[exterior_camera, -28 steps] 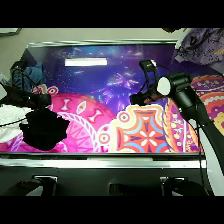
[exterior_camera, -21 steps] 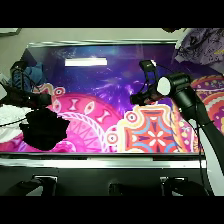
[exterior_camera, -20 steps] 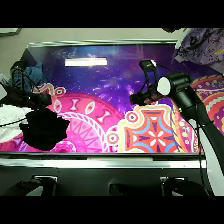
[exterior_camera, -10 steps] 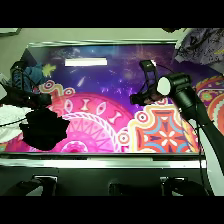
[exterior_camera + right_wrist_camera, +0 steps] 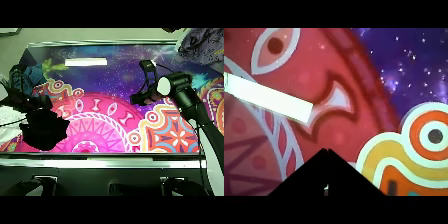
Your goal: Fold the clothes and pants, and hang the long-sleeved shirts on hangers.
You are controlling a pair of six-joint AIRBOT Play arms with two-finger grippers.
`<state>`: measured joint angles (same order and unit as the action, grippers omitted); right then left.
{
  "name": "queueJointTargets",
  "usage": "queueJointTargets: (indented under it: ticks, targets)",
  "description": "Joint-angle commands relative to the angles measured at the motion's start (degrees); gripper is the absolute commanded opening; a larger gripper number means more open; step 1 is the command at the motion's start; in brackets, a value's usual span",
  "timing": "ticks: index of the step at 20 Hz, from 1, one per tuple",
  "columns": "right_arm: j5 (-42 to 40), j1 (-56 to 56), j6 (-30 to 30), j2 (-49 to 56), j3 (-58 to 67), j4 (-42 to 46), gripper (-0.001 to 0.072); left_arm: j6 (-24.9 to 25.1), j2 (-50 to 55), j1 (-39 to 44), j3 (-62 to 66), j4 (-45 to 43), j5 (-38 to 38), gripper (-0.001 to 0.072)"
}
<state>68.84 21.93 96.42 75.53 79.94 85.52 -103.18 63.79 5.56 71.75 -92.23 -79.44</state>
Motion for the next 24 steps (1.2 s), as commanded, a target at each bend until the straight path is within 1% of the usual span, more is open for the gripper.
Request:
queueJointTargets:
  ticks: [1, 5, 7, 10, 11, 13, 14, 15, 16, 17, 18, 19, 20, 22, 24]
  targets:
    - [0.0, 0.0, 0.0, 0.0, 0.0, 0.0, 0.0028, -2.5, 0.3, -5.0, -6.3, -5.0, 0.6, 0.072]
    - [0.1, 0.0, 0.0, 0.0, 0.0, 0.0, 0.0028, -2.5, 0.3, -11.1, -18.7, -4.8, 8.2, 0.072]
    - [0.1, 0.0, 0.0, 0.0, 0.0, 0.0, 0.0028, -4.5, 0.3, -12.2, -23.0, -4.9, 12.9, 0.072]
    - [0.5, 0.0, 0.0, 0.0, 0.0, 0.0, 0.0029, -7.6, 0.9, -12.6, -28.1, -5.0, 24.0, 0.072]
    - [0.9, 0.0, 0.0, 0.0, 0.0, 0.0, 0.0029, -8.4, 1.6, -12.7, -28.9, -4.9, 26.6, 0.072]
    - [1.3, 0.0, 0.0, 0.0, 0.0, 0.0, 0.0029, -9.9, 4.1, -12.7, -29.1, -4.9, 28.5, 0.072]
    - [1.3, 0.0, 0.0, 0.0, 0.1, 0.0, 0.0029, -10.4, 5.4, -12.7, -28.9, -4.7, 28.4, 0.0606]
    - [1.4, 0.0, 0.0, 0.0, 0.1, 0.0, 0.0029, -10.4, 5.8, -12.7, -28.4, -3.8, 27.6, 0.0171]
    - [1.6, 0.0, 0.0, -0.1, 0.1, 0.0, 0.003, -10.2, 5.7, -12.7, -27.7, -2.0, 27.4, 0.0017]
    - [2.0, 0.0, 0.0, 0.0, 0.1, 0.0, 0.0033, -9.5, 5.2, -12.3, -26.7, 0.8, 27.1, 0.002]
    - [2.4, 0.0, 0.0, -0.1, 0.2, 0.0, 0.0058, -8.1, 4.7, -11.3, -25.2, 3.7, 26.4, 0.0019]
    - [3.2, 0.0, 0.0, -0.2, 0.2, 0.1, 0.0123, -6.7, 4.2, -9.8, -23.5, 6.5, 25.8, 0.0019]
    - [3.9, 0.0, 0.0, -0.4, 0.2, 0.8, 0.0158, -6.1, 3.8, -7.3, -21.2, 9.4, 24.9, 0.0018]
    - [6.2, 0.0, 0.0, -1.6, 0.2, 3.1, 0.0158, -6.1, 3.7, -0.5, -16.2, 14.8, 24.0, 0.0017]
    - [9.4, 0.0, 0.0, -3.7, 0.2, 7.1, 0.0158, -6.4, 4.0, 8.3, -11.3, 19.0, 26.2, 0.0016]
